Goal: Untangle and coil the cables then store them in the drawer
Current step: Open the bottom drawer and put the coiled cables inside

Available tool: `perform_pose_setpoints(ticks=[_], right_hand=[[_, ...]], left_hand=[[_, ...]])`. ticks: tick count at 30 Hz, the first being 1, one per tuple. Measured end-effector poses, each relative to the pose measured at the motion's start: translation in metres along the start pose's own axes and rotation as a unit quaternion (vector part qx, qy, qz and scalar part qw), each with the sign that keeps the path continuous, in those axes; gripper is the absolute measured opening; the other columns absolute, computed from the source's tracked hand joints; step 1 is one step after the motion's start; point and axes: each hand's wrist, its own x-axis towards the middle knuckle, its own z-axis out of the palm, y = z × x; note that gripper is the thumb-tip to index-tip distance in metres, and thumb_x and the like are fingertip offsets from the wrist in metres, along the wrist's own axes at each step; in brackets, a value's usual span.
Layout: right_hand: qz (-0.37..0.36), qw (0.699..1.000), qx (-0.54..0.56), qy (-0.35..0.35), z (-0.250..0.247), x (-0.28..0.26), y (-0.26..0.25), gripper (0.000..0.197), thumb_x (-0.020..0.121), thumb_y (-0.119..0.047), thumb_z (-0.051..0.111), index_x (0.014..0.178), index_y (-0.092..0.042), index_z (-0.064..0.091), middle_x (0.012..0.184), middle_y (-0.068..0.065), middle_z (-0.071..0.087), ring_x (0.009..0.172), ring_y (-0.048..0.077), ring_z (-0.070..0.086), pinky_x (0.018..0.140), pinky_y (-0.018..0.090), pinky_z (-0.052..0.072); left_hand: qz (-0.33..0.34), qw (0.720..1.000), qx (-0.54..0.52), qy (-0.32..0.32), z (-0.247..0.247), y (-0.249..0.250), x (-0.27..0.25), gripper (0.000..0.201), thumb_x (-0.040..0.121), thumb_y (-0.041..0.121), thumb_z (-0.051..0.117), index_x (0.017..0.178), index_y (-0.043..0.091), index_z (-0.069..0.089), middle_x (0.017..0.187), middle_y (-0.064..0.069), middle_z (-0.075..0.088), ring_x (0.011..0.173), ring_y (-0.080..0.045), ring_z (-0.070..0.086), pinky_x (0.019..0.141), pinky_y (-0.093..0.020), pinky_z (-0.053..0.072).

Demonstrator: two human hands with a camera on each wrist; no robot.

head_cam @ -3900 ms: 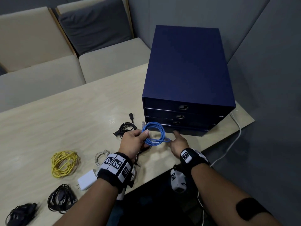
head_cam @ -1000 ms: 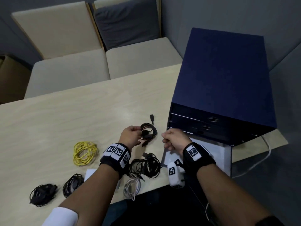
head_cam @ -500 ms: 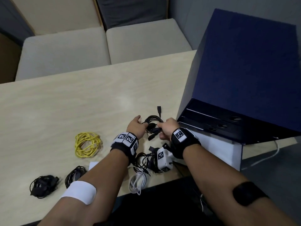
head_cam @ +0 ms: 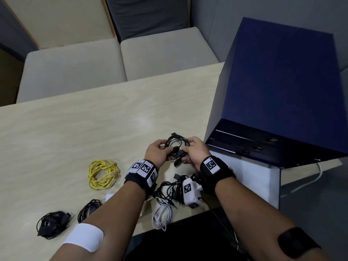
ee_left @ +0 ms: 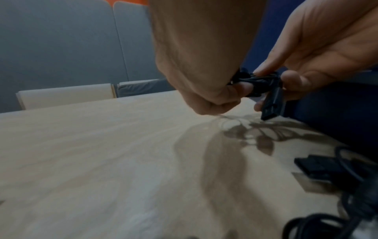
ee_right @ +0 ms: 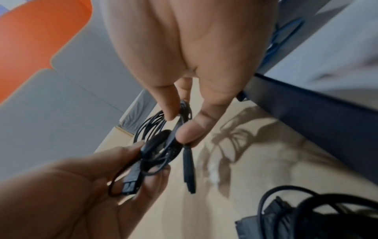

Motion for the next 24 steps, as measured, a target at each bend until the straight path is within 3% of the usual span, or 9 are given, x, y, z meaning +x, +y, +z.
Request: perform_pose_setpoints(ticks=[4, 8, 11, 14, 16, 18, 21, 24], right_hand=[[-0.020, 0.993, 0.112, -0.033, -0.014, -0.026, 0.000, 0.013, 0.096, -0.005, 0.056, 0.102, -0.017, 0.053, 0.092, 0.014, 0.069, 0.050, 0.016, 0.060, 0.048, 0.030, 0.049], [-0.082, 0.981, 0.175, -0.015, -0.035, -0.056, 0.009, 0.014, 0.096, 0.000, 0.054, 0.103, -0.011, 0.052, 0.087, 0.007, 0.068, 0.064, 0.016, 0.065, 0.050, 0.024, 0.051], [-0.088, 0.978, 0.188, 0.020, -0.056, -0.075, 0.024, 0.015, 0.095, 0.001, 0.055, 0.103, -0.012, 0.053, 0.092, 0.011, 0.068, 0.070, 0.022, 0.064, 0.052, 0.026, 0.052], [-0.064, 0.977, 0.196, 0.064, -0.082, -0.088, 0.047, 0.020, 0.095, 0.001, 0.055, 0.112, -0.009, 0.053, 0.096, 0.016, 0.068, 0.073, 0.028, 0.064, 0.054, 0.030, 0.053], [-0.053, 0.975, 0.197, 0.087, -0.101, -0.094, 0.063, 0.015, 0.095, 0.003, 0.055, 0.105, -0.009, 0.054, 0.090, 0.015, 0.067, 0.069, 0.025, 0.066, 0.051, 0.028, 0.052], [-0.032, 0.975, 0.191, 0.106, -0.118, -0.096, 0.076, 0.015, 0.094, 0.003, 0.055, 0.097, -0.012, 0.055, 0.089, 0.014, 0.065, 0.063, 0.021, 0.064, 0.049, 0.027, 0.052], [0.001, 0.976, 0.173, 0.133, -0.145, -0.088, 0.093, 0.015, 0.094, 0.002, 0.055, 0.091, -0.013, 0.056, 0.091, 0.015, 0.063, 0.057, 0.023, 0.060, 0.052, 0.032, 0.052], [0.022, 0.969, 0.186, 0.162, -0.168, -0.071, 0.104, 0.015, 0.093, 0.006, 0.054, 0.090, -0.008, 0.053, 0.089, 0.016, 0.060, 0.057, 0.028, 0.058, 0.048, 0.032, 0.052]], left_hand=[[0.048, 0.998, -0.014, -0.038, -0.003, 0.017, -0.019, 0.020, 0.088, -0.003, 0.063, 0.106, 0.005, 0.061, 0.076, -0.012, 0.066, 0.046, -0.012, 0.058, 0.053, -0.022, 0.053], [0.077, 0.993, 0.000, -0.094, 0.007, 0.025, -0.043, 0.022, 0.089, -0.003, 0.061, 0.109, 0.006, 0.061, 0.080, -0.013, 0.065, 0.058, -0.019, 0.060, 0.056, -0.022, 0.054], [0.087, 0.986, 0.032, -0.138, 0.026, 0.024, -0.058, 0.022, 0.089, -0.004, 0.062, 0.109, 0.005, 0.062, 0.076, -0.011, 0.063, 0.059, -0.018, 0.060, 0.055, -0.021, 0.055], [0.074, 0.979, 0.071, -0.179, 0.054, 0.014, -0.069, 0.019, 0.088, -0.004, 0.063, 0.105, 0.004, 0.062, 0.072, -0.009, 0.063, 0.057, -0.015, 0.062, 0.059, -0.028, 0.058], [0.058, 0.973, 0.108, -0.194, 0.077, 0.004, -0.073, 0.023, 0.087, 0.000, 0.066, 0.109, 0.002, 0.062, 0.076, -0.010, 0.065, 0.062, -0.020, 0.064, 0.067, -0.036, 0.059], [0.030, 0.969, 0.134, -0.204, 0.096, -0.006, -0.074, 0.027, 0.087, 0.002, 0.067, 0.113, 0.000, 0.060, 0.077, -0.009, 0.065, 0.058, -0.019, 0.062, 0.063, -0.033, 0.058], [-0.009, 0.958, 0.172, -0.231, 0.128, -0.013, -0.077, 0.030, 0.087, 0.004, 0.066, 0.116, 0.001, 0.062, 0.085, -0.018, 0.070, 0.067, -0.028, 0.064, 0.080, -0.048, 0.058], [-0.045, 0.955, 0.174, -0.236, 0.160, -0.012, -0.080, 0.036, 0.090, 0.002, 0.059, 0.126, 0.003, 0.056, 0.092, -0.020, 0.066, 0.076, -0.028, 0.061, 0.080, -0.044, 0.056]])
